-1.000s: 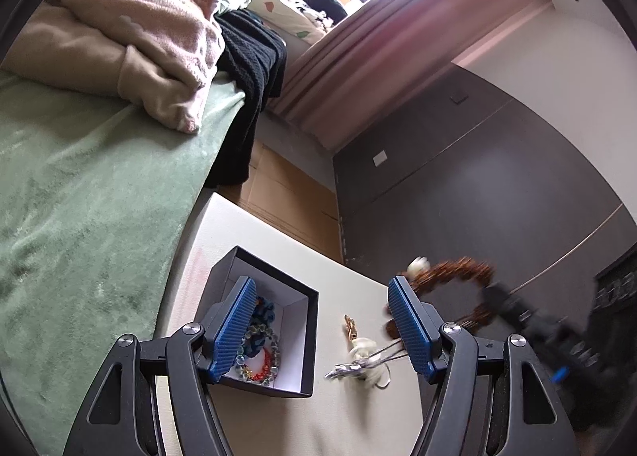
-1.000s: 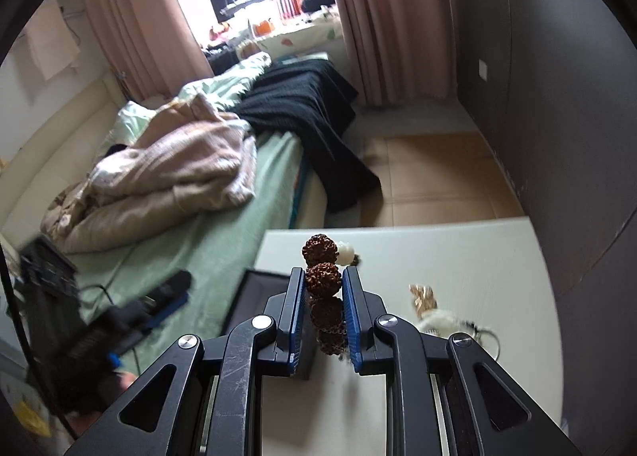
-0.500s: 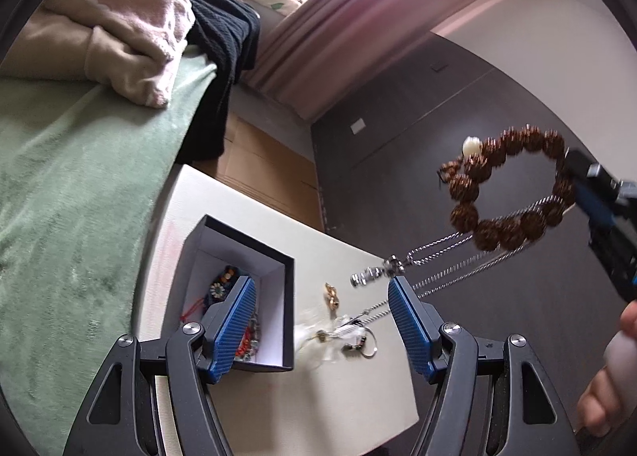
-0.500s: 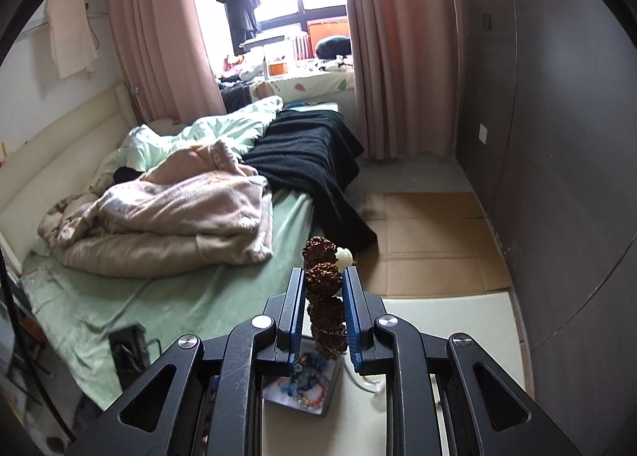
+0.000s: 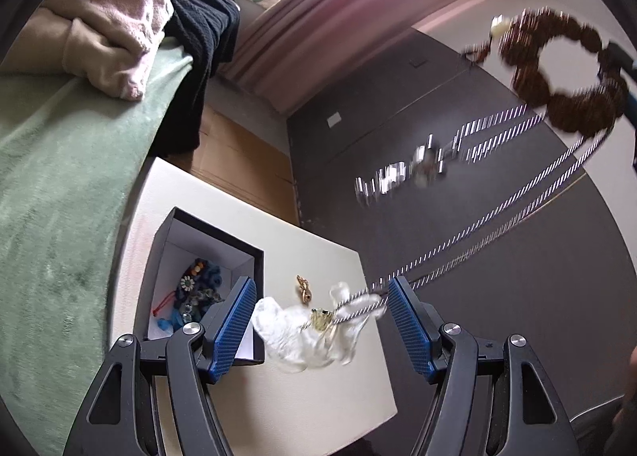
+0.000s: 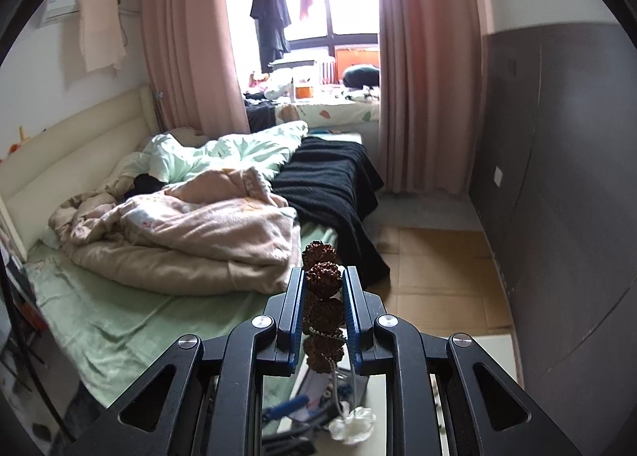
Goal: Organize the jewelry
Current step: 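Lift the rudraksha bracelet high with the right tool, pulling free the tangled silver chain, then lower the rudraksha bracelet into the black box and open the right tool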
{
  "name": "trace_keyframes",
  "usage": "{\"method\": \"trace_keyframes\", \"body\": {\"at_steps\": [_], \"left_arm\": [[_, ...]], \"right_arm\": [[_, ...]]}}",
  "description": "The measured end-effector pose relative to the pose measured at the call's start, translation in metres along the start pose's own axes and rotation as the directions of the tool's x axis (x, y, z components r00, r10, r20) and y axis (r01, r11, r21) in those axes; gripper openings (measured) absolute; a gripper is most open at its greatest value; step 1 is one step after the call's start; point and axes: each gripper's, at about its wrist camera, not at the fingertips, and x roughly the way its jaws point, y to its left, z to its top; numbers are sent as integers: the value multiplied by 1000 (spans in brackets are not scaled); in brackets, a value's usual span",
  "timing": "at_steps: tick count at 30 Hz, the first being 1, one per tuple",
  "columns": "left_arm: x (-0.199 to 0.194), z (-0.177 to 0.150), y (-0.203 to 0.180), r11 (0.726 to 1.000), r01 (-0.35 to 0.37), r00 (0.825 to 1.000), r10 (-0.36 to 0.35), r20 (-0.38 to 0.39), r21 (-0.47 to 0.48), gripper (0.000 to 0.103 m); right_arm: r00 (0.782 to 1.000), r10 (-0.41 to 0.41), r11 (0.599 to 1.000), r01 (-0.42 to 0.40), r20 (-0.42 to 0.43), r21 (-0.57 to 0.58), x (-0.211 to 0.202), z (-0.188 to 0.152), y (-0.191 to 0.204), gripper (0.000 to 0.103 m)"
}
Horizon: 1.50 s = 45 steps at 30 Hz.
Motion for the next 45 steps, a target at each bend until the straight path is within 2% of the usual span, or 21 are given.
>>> {"method": "trace_keyframes", "body": {"at_steps": [9,11,13,14,27,37,42,44,45], "left_arm": [[-9,3,4,1000,0,999,0,40,-9,70],[-12,4,8,1000,3,998,-2,55,-18,62],[-13,5,11,1000,-11,999,12,51,-24,34],[-13,6,14,999,-20,999,21,45,-28,31],[-25,17,45,984,-122,987,134,90,-129,31],[-35,25,66,958,-188,967,219,130,-216,31],[-36,25,67,953,-210,962,242,130,-219,31],[-34,25,65,950,-227,960,256,116,-215,35],[-32,25,65,947,-237,958,265,108,-215,43]], "right_arm": [[1000,6,1000,-5,27,-24,-1,16,19,20],[1000,15,1000,-15,13,-17,6,13,20,20],[1000,26,1000,-26,-7,-8,14,6,20,20],[999,31,1000,-31,-23,-2,22,0,19,20],[976,101,991,-82,-194,103,98,-69,-8,20],[947,156,975,-103,-281,196,138,-112,-27,20],[933,192,966,-125,-305,225,152,-124,-28,20],[924,155,972,-78,-351,222,163,-133,-33,21],[916,152,971,-68,-370,230,167,-138,-36,22]]}}
